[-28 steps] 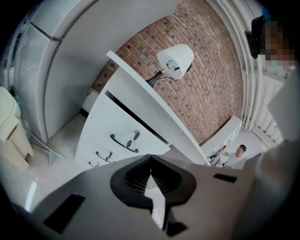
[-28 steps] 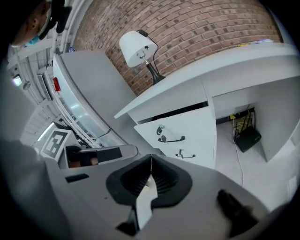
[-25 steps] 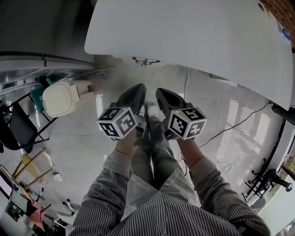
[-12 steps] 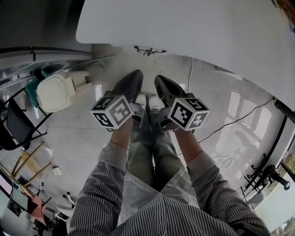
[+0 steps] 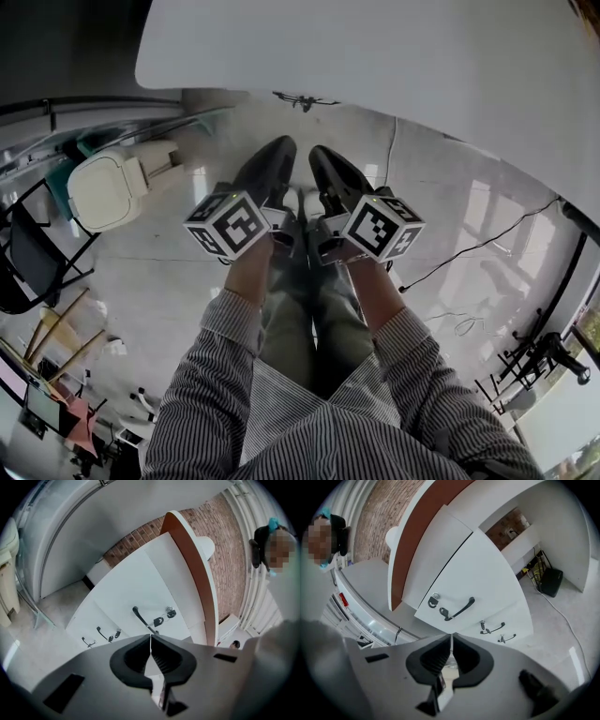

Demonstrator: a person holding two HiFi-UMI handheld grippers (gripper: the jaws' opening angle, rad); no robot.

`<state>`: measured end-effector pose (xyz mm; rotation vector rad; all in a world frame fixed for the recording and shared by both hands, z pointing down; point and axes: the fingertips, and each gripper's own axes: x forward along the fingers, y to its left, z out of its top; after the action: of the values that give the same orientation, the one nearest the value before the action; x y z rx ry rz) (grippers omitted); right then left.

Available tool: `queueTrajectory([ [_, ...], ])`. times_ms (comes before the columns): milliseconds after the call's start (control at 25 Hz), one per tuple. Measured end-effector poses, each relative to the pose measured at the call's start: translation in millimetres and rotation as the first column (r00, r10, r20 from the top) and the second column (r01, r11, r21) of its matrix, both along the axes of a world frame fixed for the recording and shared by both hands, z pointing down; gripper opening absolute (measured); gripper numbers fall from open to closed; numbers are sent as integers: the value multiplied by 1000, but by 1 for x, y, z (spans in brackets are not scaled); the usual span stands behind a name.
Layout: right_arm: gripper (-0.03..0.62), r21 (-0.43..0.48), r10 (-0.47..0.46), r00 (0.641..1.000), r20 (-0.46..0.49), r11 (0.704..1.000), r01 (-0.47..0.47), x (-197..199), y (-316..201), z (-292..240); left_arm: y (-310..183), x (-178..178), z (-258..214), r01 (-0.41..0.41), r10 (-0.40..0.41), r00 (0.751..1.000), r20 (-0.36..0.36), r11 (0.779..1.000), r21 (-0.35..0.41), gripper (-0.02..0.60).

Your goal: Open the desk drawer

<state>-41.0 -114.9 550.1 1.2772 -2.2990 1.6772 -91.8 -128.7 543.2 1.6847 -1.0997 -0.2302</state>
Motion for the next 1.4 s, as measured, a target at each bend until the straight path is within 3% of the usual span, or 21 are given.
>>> queueTrajectory([
  [400, 24, -16, 208, 961, 185, 978, -209, 13, -36, 0, -28, 1, 3, 35, -33, 995, -97, 999, 18, 15],
  [480, 85, -35, 240, 945, 223, 971, -238, 14, -42, 3, -36, 2, 4, 28, -24, 994, -107, 999, 32, 20],
  [600, 95, -50, 280, 922, 267, 959, -277, 15, -60, 9, -51, 4, 12, 19, -16, 987, -163, 1000, 14, 102],
  [840, 127, -114, 345, 895, 281, 939, -326, 18, -71, 20, -61, 2, 19, 12, -16, 978, -207, 1000, -16, 146],
  [1200, 126, -129, 349, 890, 292, 937, -325, 17, -71, 20, -64, 0, 20, 26, -31, 986, -163, 999, -31, 153],
  [1400, 85, -84, 317, 908, 275, 949, -305, 18, -74, 18, -67, 0, 18, 20, -23, 986, -164, 1000, -20, 91],
])
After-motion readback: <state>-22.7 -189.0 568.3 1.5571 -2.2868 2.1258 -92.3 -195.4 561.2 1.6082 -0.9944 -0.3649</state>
